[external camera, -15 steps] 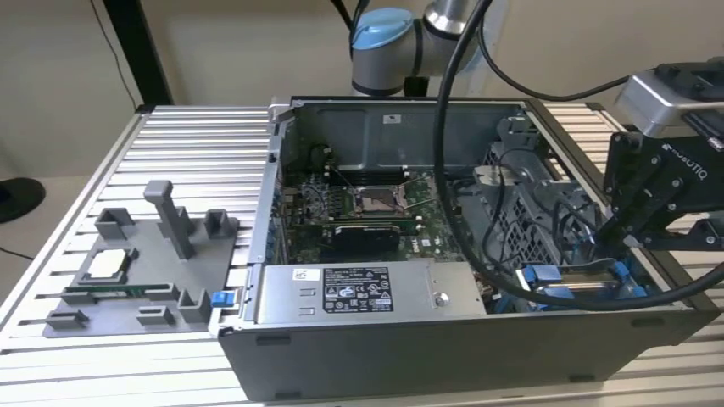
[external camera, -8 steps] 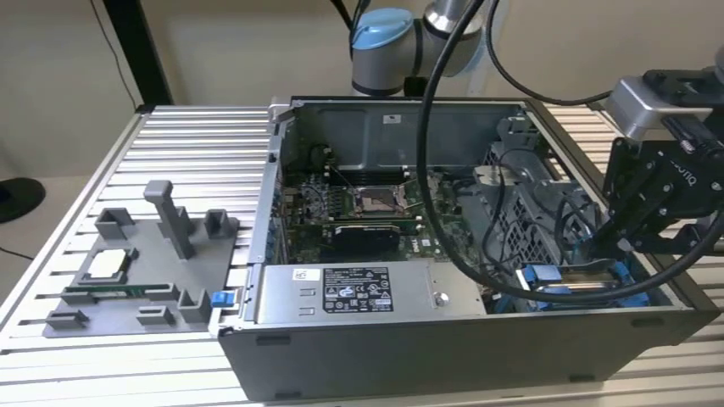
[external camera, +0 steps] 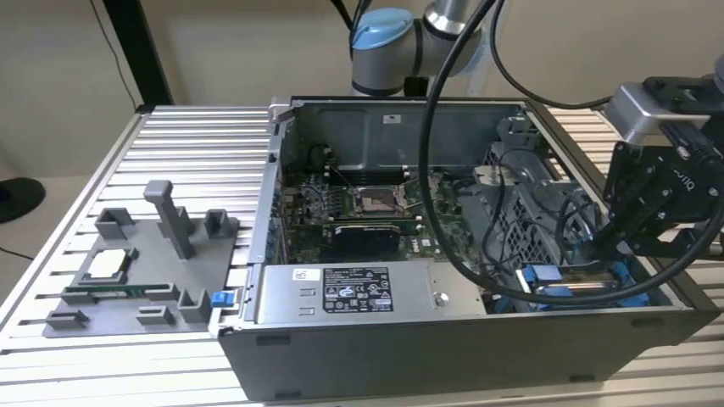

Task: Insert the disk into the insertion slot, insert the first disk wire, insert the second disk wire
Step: 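Insert the first disk wire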

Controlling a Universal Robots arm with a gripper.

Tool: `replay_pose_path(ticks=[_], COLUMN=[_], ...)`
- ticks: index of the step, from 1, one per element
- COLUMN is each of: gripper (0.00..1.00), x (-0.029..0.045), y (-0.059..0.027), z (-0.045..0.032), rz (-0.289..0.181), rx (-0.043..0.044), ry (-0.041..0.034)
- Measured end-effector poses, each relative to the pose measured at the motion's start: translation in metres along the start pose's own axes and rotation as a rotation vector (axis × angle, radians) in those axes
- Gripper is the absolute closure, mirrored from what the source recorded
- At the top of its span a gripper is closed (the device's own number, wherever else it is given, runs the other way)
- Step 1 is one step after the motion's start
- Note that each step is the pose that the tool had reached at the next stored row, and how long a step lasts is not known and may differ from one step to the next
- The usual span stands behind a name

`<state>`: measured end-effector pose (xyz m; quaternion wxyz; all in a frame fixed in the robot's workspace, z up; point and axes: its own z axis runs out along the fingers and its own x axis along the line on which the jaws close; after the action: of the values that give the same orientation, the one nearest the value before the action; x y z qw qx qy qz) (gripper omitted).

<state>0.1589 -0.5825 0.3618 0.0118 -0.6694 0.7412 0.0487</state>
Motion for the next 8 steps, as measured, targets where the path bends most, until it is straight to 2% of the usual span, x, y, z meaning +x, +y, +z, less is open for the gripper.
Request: replay_pose_path(ticks=[8], gripper=[1.0], x=[0.0], y=[0.0], z=[0.0001], rz=[0.0], rx=[0.0001], ry=[-0.0001])
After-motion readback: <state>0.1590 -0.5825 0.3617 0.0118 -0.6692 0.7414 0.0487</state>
